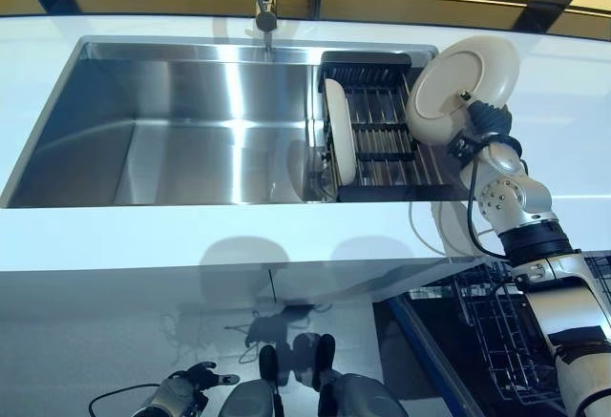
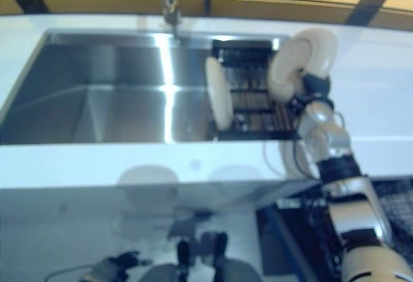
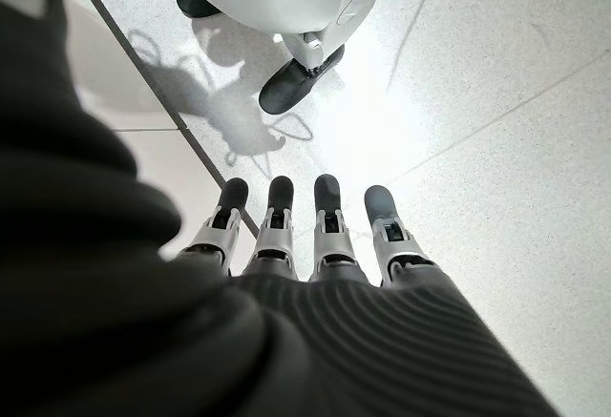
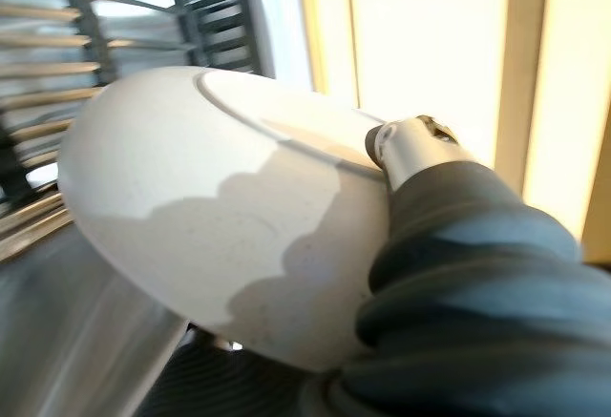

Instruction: Take plates into dishwasher

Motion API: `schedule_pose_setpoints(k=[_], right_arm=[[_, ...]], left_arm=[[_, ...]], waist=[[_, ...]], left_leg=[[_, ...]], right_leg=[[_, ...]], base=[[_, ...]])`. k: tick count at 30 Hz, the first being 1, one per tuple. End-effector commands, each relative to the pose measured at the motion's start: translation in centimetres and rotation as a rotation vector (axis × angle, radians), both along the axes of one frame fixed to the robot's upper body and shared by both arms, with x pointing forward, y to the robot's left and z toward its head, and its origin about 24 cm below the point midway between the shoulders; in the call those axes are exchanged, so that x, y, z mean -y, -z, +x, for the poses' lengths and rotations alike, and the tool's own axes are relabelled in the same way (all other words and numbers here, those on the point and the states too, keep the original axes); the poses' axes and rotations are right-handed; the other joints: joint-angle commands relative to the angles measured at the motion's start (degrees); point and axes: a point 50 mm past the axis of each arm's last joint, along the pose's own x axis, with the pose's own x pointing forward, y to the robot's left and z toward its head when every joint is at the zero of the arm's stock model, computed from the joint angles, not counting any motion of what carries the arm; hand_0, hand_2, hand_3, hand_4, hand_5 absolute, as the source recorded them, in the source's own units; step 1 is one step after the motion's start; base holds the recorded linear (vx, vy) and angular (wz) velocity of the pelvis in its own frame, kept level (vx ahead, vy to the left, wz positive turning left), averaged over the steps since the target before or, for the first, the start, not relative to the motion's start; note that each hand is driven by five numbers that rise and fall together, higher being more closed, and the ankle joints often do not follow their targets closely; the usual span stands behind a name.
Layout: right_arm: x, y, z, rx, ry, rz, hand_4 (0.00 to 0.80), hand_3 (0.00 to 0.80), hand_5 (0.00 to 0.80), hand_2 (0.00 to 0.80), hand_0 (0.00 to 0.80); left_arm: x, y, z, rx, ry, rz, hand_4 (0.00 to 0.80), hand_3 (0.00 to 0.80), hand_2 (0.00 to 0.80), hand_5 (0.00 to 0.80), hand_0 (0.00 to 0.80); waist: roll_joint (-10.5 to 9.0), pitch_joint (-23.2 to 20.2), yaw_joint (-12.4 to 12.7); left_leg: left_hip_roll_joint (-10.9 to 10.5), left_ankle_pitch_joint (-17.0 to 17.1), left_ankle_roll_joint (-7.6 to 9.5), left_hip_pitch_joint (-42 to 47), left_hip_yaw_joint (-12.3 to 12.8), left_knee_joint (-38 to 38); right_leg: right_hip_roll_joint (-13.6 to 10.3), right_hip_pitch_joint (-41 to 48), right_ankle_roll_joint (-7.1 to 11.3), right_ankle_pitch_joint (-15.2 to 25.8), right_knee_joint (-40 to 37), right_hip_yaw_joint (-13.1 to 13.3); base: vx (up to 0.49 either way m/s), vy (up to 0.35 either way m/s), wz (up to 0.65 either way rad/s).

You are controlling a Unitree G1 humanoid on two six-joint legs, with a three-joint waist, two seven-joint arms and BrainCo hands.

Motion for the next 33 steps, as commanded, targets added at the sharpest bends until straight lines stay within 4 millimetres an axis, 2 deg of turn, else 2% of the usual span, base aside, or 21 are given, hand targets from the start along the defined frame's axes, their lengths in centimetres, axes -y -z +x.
schedule_pose_setpoints(k=[1, 9, 14, 19, 24, 26, 30, 31, 33], right_arm=[[0.8, -6.6, -1.6, 0.304, 0.013, -0.066, 0.8, 0.8, 0.8, 0.8, 0.8], [-0.7, -8.4, -3.3, 0.45, -0.044, -0.148, 0.8, 0.8, 0.8, 0.8, 0.8], [-0.8, -10.3, -5.1, 0.561, -0.029, -0.256, 0.8, 0.8, 0.8, 0.8, 0.8], [0.2, -11.4, -7.0, 0.63, 0.01, -0.355, 0.8, 0.8, 0.8, 0.8, 0.8], [2.3, -11.6, -9.1, 0.664, 0.072, -0.398, 0.8, 0.8, 0.8, 0.8, 0.8], [3.3, -11.5, -9.7, 0.664, 0.095, -0.411, 0.8, 0.8, 0.8, 0.8, 0.8], [4.6, -11.5, -10.7, 0.659, 0.108, -0.439, 0.8, 0.8, 0.8, 0.8, 0.8], [4.9, -11.5, -10.9, 0.657, 0.111, -0.443, 0.8, 0.8, 0.8, 0.8, 0.8], [5.4, -11.4, -11.3, 0.644, 0.105, -0.45, 0.8, 0.8, 0.8, 0.8, 0.8]], left_arm=[[0.3, 0.3, -0.6, -0.024, 0.058, 0.017, 0.0, 0.0, 0.0, 0.0, 0.0], [0.4, 0.9, -2.3, -0.064, 0.064, 0.014, 0.0, 0.0, 0.0, 0.0, 0.0], [0.4, 1.2, -3.1, -0.087, 0.061, 0.009, 0.0, 0.0, 0.0, 0.0, 0.0], [0.4, 1.4, -4.0, -0.106, 0.069, 0.01, 0.0, 0.0, 0.0, 0.0, 0.0], [-0.1, 1.4, -4.6, -0.132, 0.105, 0.032, 0.0, 0.0, 0.0, 0.0, 0.0], [-0.4, 1.4, -4.7, -0.149, 0.121, 0.045, 0.0, 0.0, 0.0, 0.0, 0.0], [-1.1, 1.3, -4.9, -0.169, 0.117, 0.082, 0.0, 0.0, 0.0, 0.0, 0.0], [-1.3, 1.3, -4.9, -0.172, 0.111, 0.091, 0.0, 0.0, 0.0, 0.0, 0.0], [-1.9, 1.1, -4.7, -0.171, 0.094, 0.112, 0.0, 0.0, 0.0, 0.0, 0.0]], waist=[[1.34, -4.5, 2.7], [1.43, -6.9, 1.9], [1.37, -8.7, 1.0], [1.19, -10.2, -0.5], [1.2, -10.6, -3.0], [1.03, -10.8, -4.2], [0.75, -10.4, -6.3], [0.66, -10.4, -6.7], [0.6, -10.2, -7.4]], left_leg=[[-0.9, -8.7, 2.22, -0.4, -0.5, 0.5], [-1.0, -9.1, 2.31, 1.3, 0.0, -0.1], [-1.1, -9.6, 2.55, 2.2, 0.4, 0.0], [-1.2, -10.6, 3.34, 3.0, 0.9, 1.0], [-1.3, -11.1, 4.17, 4.0, 1.8, 1.2], [-1.1, -10.9, 3.97, 4.4, 2.7, 0.7], [-0.3, -10.1, 3.59, 5.2, 7.3, -0.1], [-0.1, -9.9, 3.56, 5.2, 8.2, -0.2], [0.5, -9.9, 3.4, 5.3, 11.4, -0.2]], right_leg=[[-2.5, 0.4, 3.23, -10.0, 5.7, -2.3], [-2.4, 1.9, 3.01, -10.8, 5.3, -2.2], [-2.6, 2.6, 3.15, -11.4, 6.1, -1.8], [-3.3, 1.9, 3.85, -10.7, 9.4, -0.5], [-4.2, -1.1, 5.08, -5.9, 13.2, 2.5], [-3.8, -2.0, 5.79, -4.0, 11.7, 3.8], [-2.1, -5.7, 7.22, -0.6, 8.3, 5.1], [-2.0, -6.5, 7.33, -0.1, 8.4, 5.0], [-2.9, -7.5, 7.67, 0.6, 9.9, 2.0]], base=[[-0.003, -0.02, 0.04], [0.003, 0.002, 0.02], [-0.005, 0.04, -0.01], [-0.01, 0.108, -0.1], [-0.041, 0.142, -0.17], [-0.063, 0.11, -0.41], [-0.111, 0.062, -0.75], [-0.119, 0.018, -0.95], [-0.093, 0.01, -0.99]])
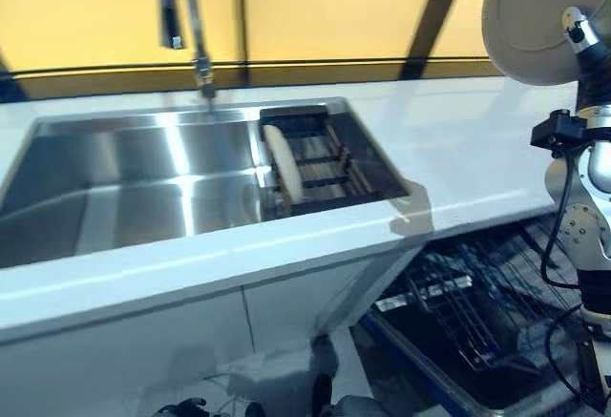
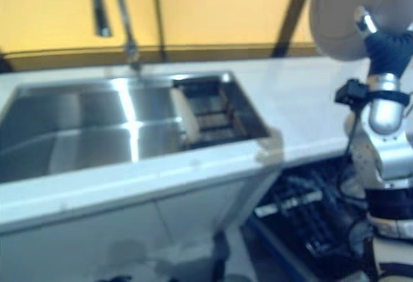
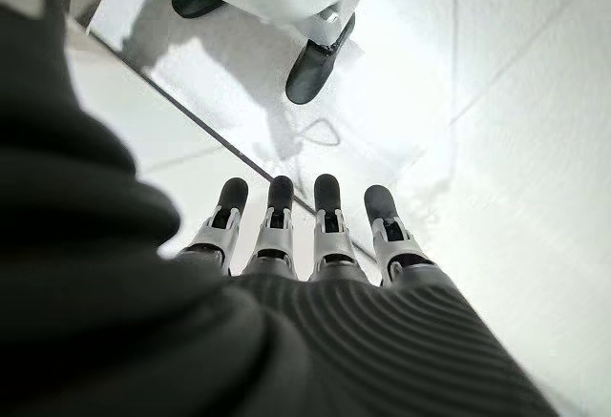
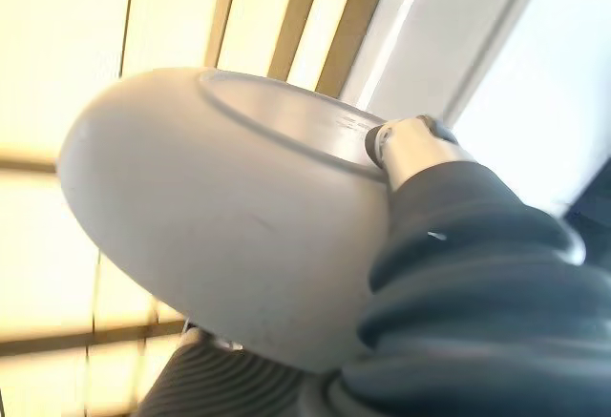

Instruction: Take plates into dishwasher

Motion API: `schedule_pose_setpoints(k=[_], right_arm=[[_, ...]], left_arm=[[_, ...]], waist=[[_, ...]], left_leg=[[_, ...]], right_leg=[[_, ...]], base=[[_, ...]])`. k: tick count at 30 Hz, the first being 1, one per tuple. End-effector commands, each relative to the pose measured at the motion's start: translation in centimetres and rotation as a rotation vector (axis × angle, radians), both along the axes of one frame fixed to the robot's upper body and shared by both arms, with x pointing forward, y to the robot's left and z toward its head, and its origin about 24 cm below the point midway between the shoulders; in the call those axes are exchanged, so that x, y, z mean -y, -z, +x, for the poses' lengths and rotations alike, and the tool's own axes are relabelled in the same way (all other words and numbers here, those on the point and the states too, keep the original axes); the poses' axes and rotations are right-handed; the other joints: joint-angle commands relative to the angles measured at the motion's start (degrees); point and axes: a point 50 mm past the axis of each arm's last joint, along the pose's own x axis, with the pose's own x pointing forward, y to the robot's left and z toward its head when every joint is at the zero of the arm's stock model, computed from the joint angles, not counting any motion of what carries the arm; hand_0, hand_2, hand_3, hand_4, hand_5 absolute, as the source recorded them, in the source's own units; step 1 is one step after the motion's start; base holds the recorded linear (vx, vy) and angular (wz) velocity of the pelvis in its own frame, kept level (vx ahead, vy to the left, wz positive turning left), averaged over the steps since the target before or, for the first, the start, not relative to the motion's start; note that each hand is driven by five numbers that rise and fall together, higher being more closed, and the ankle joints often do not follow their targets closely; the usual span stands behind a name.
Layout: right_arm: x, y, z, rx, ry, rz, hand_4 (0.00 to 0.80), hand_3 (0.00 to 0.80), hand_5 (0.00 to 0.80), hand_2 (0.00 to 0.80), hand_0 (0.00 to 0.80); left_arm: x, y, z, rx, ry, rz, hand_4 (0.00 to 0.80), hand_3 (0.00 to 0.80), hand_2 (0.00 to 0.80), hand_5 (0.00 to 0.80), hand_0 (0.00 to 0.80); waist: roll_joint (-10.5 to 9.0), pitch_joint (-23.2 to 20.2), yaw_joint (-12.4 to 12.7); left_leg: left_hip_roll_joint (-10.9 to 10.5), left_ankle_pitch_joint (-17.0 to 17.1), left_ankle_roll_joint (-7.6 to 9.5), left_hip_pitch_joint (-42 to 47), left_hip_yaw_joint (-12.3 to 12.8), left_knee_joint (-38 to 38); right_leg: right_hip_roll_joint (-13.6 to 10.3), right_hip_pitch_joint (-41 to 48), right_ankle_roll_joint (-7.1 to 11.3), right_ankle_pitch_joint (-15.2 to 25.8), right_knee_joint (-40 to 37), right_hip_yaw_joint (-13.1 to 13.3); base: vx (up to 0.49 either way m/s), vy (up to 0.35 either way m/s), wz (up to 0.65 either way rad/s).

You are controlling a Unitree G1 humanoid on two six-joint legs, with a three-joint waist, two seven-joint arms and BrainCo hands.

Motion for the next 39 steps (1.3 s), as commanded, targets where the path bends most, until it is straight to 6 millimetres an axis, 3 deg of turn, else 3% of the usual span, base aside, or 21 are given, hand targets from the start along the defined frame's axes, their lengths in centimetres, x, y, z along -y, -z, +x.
schedule_pose_setpoints(k=[1, 4, 7, 12, 15, 18, 25, 30, 39], right_arm=[[1.3, -4.2, -2.2, 0.183, 0.0, -0.028, 0.8, 0.8, 0.8, 0.8, 0.8], [1.8, -3.3, -2.4, 0.151, -0.021, -0.041, 0.8, 0.8, 0.8, 0.8, 0.8], [2.1, -1.8, -2.3, 0.093, -0.041, -0.057, 0.8, 0.8, 0.8, 0.8, 0.8], [2.5, 1.1, -1.7, -0.014, -0.1, -0.027, 0.8, 0.8, 0.8, 0.8, 0.8], [1.4, 2.8, -1.0, -0.089, -0.174, -0.019, 0.8, 0.8, 0.8, 0.8, 0.8], [0.2, 3.7, -0.4, -0.157, -0.195, -0.045, 0.8, 0.8, 0.8, 0.8, 0.8], [-2.1, 4.6, 0.8, -0.232, -0.236, -0.122, 0.8, 0.8, 0.8, 0.8, 0.8], [-3.5, 4.6, 1.1, -0.231, -0.221, -0.195, 0.8, 0.8, 0.8, 0.8, 0.8], [-5.5, 5.0, 1.3, -0.212, -0.171, -0.346, 0.8, 0.8, 0.8, 0.8, 0.8]], left_arm=[[-1.3, -0.3, 0.3, -0.032, 0.058, 0.072, 0.0, 0.0, 0.0, 0.0, 0.0], [-2.1, -0.8, 0.8, -0.023, 0.045, 0.076, 0.0, 0.0, 0.0, 0.0, 0.0], [-2.2, -1.0, 1.7, 0.0, 0.021, 0.058, 0.0, 0.0, 0.0, 0.0, 0.0], [-1.2, -1.2, 3.4, 0.056, 0.021, 0.018, 0.0, 0.0, 0.0, 0.0, 0.0], [-0.6, -1.3, 4.4, 0.099, 0.006, 0.011, 0.0, 0.0, 0.0, 0.0, 0.0], [0.0, -1.4, 5.1, 0.131, 0.006, -0.011, 0.0, 0.0, 0.0, 0.0, 0.0], [1.8, -1.1, 5.4, 0.155, 0.032, -0.054, 0.0, 0.0, 0.0, 0.0, 0.0], [1.7, -1.0, 5.3, 0.157, 0.021, -0.04, 0.0, 0.0, 0.0, 0.0, 0.0], [1.9, -1.3, 6.1, 0.184, 0.009, -0.03, 0.0, 0.0, 0.0, 0.0, 0.0]], waist=[[2.04, 0.3, -1.7], [2.7, 0.0, -3.3], [3.35, -0.6, -4.9], [2.58, -2.1, -6.2], [1.74, -2.3, -5.1], [1.48, -2.0, -4.5], [1.26, -0.1, -3.8], [1.47, 2.0, -3.7], [2.34, 4.3, -3.3]], left_leg=[[-1.4, -8.5, 2.89, 1.7, -2.2, 0.2], [-0.8, -9.0, 3.34, 1.7, 1.0, 0.2], [-0.2, -9.6, 3.87, 1.5, 2.9, 0.2], [0.6, -9.2, 3.11, 0.7, 4.4, 0.3], [1.6, -8.8, 1.37, -0.4, 7.6, 0.9], [2.0, -7.8, 0.18, -1.3, 7.1, 0.8], [2.7, -4.7, -2.18, -4.7, 3.9, 0.8], [3.5, -2.7, -3.56, -6.4, 2.9, 0.2], [3.9, -1.6, -4.51, -7.8, 1.4, 0.2]], right_leg=[[-3.3, -3.1, 0.96, -3.0, 4.4, -1.9], [-4.8, -2.5, 0.33, -4.5, 8.1, -3.2], [-5.6, -0.5, -1.14, -7.7, 11.0, -2.8], [-2.7, 5.2, -2.9, -15.9, 6.8, -1.0], [-1.6, 8.2, -3.87, -15.7, -0.2, -4.2], [-0.1, 9.4, -5.18, -15.4, -3.1, -3.4], [1.1, 9.0, -8.02, -16.0, -4.2, -3.8], [1.6, 7.9, -8.89, -16.2, -4.1, -4.6], [1.6, 6.3, -9.26, -16.2, -4.0, -5.7]], base=[[-0.069, 0.012, -1.38], [-0.07, -0.017, -1.15], [-0.083, -0.096, -0.89], [-0.099, -0.26, -0.61], [-0.217, -0.404, -0.27], [-0.171, -0.39, -0.32], [-0.135, -0.244, 0.14], [-0.101, -0.122, 0.17], [-0.015, -0.018, 0.14]])
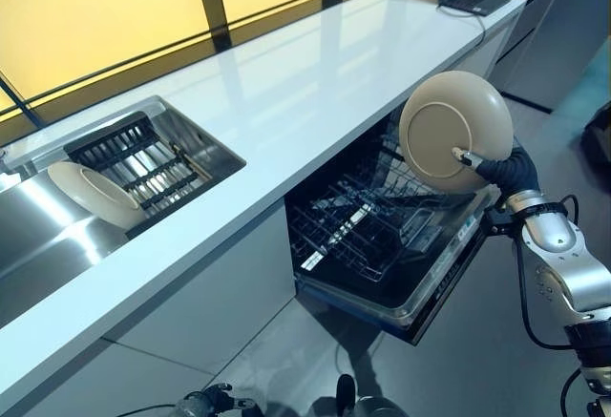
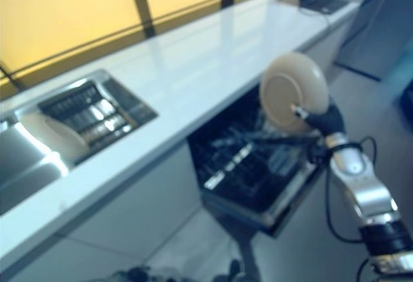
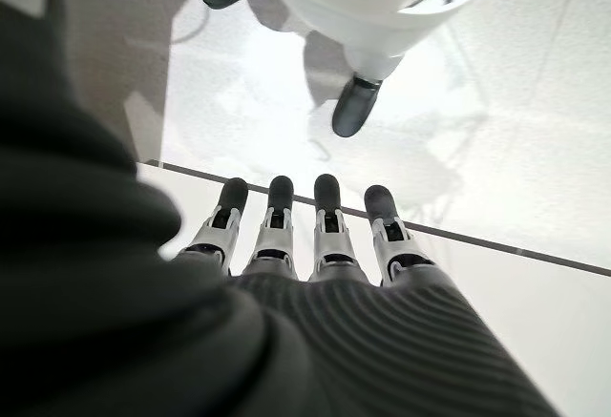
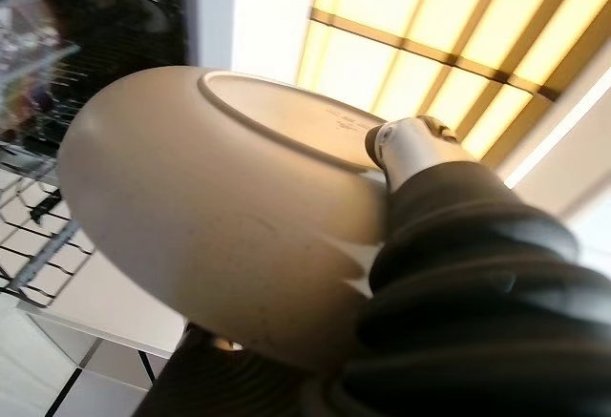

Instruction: Take plates into dishwasher

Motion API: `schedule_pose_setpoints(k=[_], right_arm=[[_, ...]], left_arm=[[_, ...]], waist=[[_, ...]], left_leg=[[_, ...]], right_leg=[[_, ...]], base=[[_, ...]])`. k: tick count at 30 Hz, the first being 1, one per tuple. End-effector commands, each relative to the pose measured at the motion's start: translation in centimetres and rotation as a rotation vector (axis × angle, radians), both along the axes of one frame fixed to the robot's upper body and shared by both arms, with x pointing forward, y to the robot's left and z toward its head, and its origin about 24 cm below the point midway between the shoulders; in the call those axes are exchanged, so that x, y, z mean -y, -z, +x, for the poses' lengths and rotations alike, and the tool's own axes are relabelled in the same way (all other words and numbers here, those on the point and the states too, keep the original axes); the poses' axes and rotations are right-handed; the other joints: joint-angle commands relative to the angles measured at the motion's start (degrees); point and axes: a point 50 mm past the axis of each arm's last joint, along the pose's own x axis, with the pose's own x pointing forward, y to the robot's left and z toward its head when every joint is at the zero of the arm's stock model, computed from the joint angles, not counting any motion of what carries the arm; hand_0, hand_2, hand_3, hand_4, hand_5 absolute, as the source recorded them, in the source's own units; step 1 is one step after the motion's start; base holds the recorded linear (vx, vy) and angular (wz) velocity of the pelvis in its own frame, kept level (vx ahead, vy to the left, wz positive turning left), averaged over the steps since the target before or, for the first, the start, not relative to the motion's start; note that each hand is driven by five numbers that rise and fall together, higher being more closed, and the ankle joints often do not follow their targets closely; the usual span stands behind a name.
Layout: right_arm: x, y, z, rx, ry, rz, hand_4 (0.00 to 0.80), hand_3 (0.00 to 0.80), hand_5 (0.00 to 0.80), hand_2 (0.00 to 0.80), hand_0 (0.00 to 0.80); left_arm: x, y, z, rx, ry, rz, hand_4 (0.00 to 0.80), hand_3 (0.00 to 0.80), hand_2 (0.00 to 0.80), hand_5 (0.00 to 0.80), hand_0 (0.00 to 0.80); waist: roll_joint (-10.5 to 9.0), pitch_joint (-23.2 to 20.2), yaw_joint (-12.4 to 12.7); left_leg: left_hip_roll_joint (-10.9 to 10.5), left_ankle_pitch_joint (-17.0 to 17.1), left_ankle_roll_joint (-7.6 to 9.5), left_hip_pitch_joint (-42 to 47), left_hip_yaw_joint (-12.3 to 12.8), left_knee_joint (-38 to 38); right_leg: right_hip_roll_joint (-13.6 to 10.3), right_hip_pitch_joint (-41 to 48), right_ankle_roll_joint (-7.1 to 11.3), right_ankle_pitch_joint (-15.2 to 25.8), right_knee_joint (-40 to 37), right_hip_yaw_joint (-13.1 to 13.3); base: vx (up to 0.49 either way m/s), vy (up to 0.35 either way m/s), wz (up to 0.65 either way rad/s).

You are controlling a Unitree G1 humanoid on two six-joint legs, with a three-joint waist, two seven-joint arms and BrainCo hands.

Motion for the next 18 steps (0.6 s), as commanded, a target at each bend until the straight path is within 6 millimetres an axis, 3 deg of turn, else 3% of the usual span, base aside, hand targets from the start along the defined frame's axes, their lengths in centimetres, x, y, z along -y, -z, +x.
schedule_pose_setpoints(k=[1, 8, 18], right_arm=[[-3.6, -5.8, 0.6, 0.28, -0.095, -0.024, 0.8, 0.8, 0.8, 0.8, 0.8], [-4.8, -6.0, 1.0, 0.312, -0.065, -0.184, 0.8, 0.8, 0.8, 0.8, 0.8], [-5.4, -7.4, 0.8, 0.446, 0.064, -0.579, 0.8, 0.8, 0.8, 0.8, 0.8]], left_arm=[[-2.1, -1.5, 3.2, 0.094, -0.009, 0.064, 0.0, 0.0, 0.0, 0.0, 0.0], [-1.8, -2.1, 4.6, 0.134, 0.005, 0.06, 0.0, 0.0, 0.0, 0.0, 0.0], [-1.1, -2.3, 5.3, 0.16, 0.017, 0.056, 0.0, 0.0, 0.0, 0.0, 0.0]], waist=[[-4.84, 3.9, 0.3], [-4.16, 5.1, 0.7], [-3.46, 7.2, 1.7]], left_leg=[[-3.8, -6.9, 1.87, -1.6, 2.4, 0.1], [-4.1, -6.7, 1.65, -2.6, 1.1, 0.1], [-4.5, -6.5, 1.63, -3.5, 0.1, 0.1]], right_leg=[[2.6, 2.6, -1.54, -11.1, 2.8, 0.0], [2.4, 1.6, -1.55, -11.3, 3.2, -0.5], [2.2, 0.7, -1.54, -11.8, 4.0, -1.2]], base=[[0.014, 0.008, 0.1], [0.013, 0.015, 0.12], [0.006, 0.007, 0.04]])
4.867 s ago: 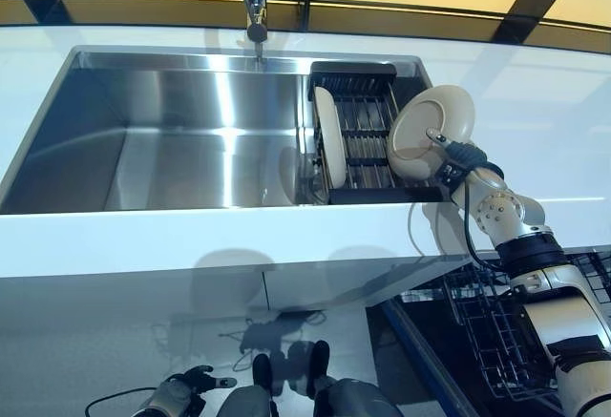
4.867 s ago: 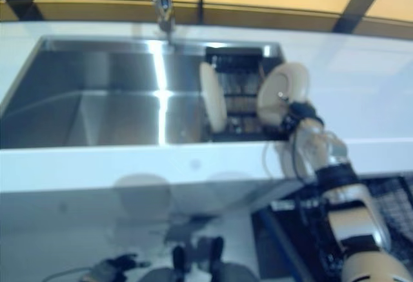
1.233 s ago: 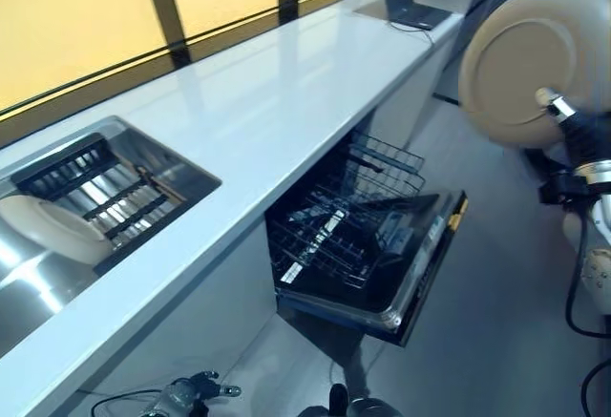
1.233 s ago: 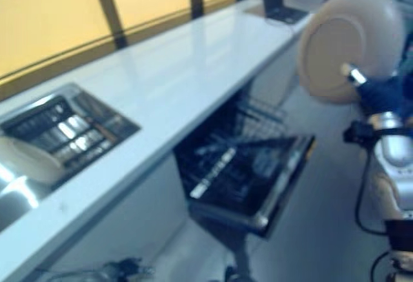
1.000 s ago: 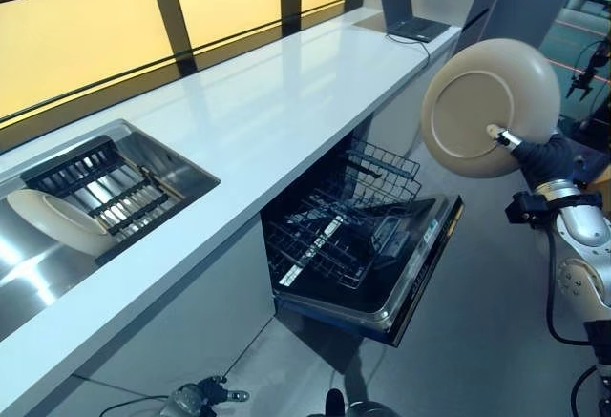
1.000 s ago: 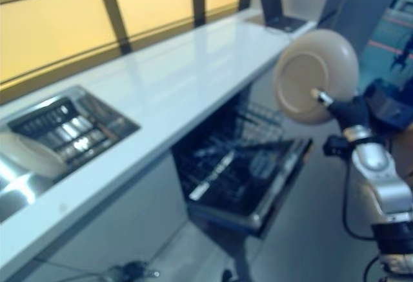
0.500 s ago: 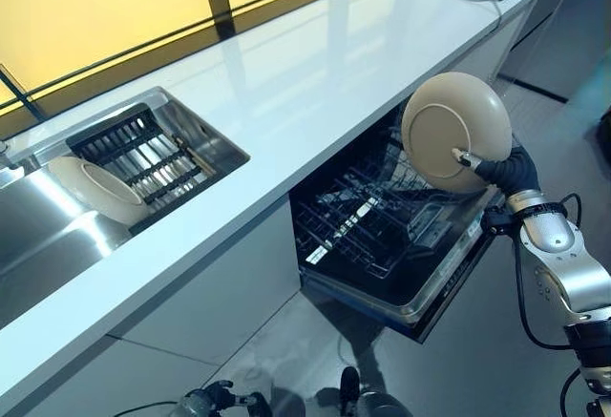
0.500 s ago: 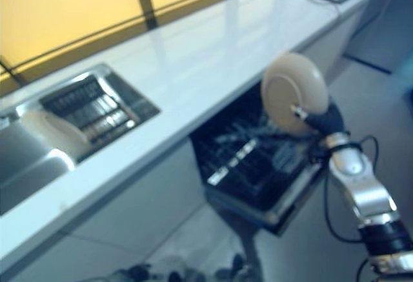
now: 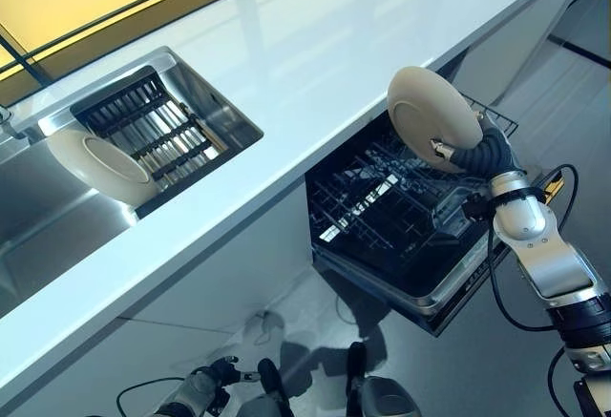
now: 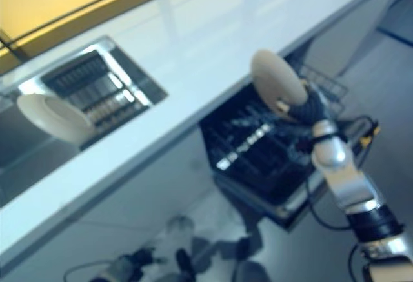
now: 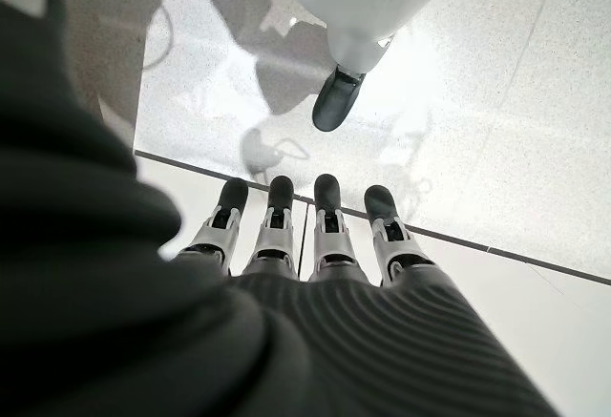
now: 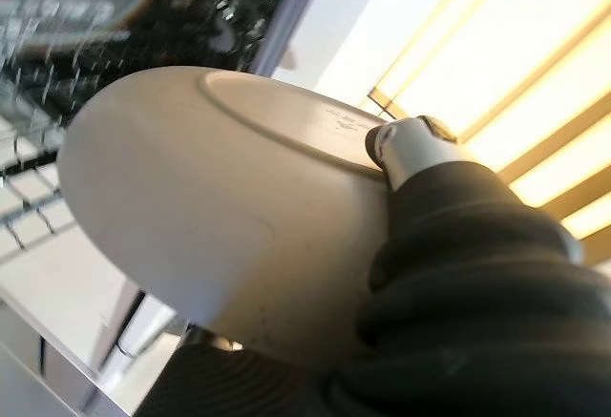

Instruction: Take plates into dishwasher

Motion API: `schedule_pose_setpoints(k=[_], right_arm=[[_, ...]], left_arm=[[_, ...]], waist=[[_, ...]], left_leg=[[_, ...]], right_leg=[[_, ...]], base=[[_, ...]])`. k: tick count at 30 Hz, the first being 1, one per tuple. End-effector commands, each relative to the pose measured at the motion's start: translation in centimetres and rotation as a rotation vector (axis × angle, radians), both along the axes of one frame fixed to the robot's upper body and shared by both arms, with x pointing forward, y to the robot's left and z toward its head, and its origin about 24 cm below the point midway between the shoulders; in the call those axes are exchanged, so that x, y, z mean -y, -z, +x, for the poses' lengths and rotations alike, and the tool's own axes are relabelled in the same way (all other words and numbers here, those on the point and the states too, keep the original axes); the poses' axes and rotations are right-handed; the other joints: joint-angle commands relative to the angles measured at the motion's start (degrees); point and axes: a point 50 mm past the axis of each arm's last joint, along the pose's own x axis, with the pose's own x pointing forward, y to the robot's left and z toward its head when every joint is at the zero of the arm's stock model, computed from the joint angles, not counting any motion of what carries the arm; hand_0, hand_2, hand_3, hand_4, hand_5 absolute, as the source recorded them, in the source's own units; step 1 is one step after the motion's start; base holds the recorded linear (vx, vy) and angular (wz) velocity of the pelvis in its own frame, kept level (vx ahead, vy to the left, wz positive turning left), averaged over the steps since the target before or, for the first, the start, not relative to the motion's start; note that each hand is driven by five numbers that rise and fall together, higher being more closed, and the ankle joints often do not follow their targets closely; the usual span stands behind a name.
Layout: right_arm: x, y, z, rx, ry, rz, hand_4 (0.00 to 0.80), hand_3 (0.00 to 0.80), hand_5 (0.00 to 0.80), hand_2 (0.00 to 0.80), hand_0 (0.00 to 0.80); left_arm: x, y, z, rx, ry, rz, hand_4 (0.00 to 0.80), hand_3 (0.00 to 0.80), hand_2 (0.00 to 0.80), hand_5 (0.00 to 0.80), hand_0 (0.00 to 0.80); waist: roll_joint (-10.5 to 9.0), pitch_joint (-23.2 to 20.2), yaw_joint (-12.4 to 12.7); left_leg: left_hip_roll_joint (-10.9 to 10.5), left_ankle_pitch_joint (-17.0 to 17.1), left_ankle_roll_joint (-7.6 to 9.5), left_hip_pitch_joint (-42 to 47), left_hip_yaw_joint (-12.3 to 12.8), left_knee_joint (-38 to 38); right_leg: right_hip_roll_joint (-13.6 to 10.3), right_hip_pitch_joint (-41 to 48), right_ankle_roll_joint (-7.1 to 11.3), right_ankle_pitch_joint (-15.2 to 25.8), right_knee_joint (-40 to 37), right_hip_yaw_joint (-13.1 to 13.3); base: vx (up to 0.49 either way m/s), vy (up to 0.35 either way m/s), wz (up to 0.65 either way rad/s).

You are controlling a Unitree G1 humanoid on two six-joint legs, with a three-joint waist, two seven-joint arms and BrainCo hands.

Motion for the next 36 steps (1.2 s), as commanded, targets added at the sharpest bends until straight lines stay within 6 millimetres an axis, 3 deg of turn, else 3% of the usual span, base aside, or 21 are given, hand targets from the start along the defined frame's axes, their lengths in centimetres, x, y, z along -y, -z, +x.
schedule_pose_setpoints(k=[1, 15, 25, 36], right_arm=[[-2.7, -5.1, -0.4, 0.261, -0.059, -0.11, 0.8, 0.8, 0.8, 0.8, 0.8], [-3.8, -3.0, 0.1, 0.263, 0.012, -0.135, 0.8, 0.8, 0.8, 0.8, 0.8], [-4.0, 1.1, 0.3, 0.162, 0.028, -0.034, 0.8, 0.8, 0.8, 0.8, 0.8], [-4.2, 4.1, -0.2, 0.076, 0.024, 0.012, 0.8, 0.8, 0.8, 0.8, 0.8]], left_arm=[[-1.8, -1.1, 1.6, 0.054, -0.009, 0.06, 0.0, 0.0, 0.0, 0.0, 0.0], [-1.5, -1.5, 2.7, 0.079, -0.004, 0.048, 0.0, 0.0, 0.0, 0.0, 0.0], [-1.1, -1.4, 2.5, 0.074, -0.003, 0.044, 0.0, 0.0, 0.0, 0.0, 0.0], [-0.4, -1.3, 2.5, 0.075, -0.008, 0.026, 0.0, 0.0, 0.0, 0.0, 0.0]], waist=[[-5.5, 0.5, 0.3], [-4.59, 2.2, 0.6], [-4.08, 2.8, 0.3], [-3.53, 3.0, -0.3]], left_leg=[[-3.8, -7.1, 1.94, -1.5, 2.6, -0.1], [-4.0, -7.0, 1.8, -2.0, 1.8, -0.1], [-3.9, -7.1, 1.86, -1.6, 2.4, -0.1], [-3.7, -7.3, 1.8, -1.4, 3.1, 0.1]], right_leg=[[2.7, 1.3, -1.17, -11.5, 4.1, 0.5], [2.4, 0.6, -1.25, -12.3, 5.1, 0.5], [2.2, 0.9, -1.35, -12.7, 5.5, 0.4], [2.0, 1.1, -1.42, -12.9, 5.4, 0.6]], base=[[0.0, 0.0, 0.0], [0.007, -0.002, 0.05], [0.0, 0.0, 0.0], [0.0, 0.0, 0.0]])
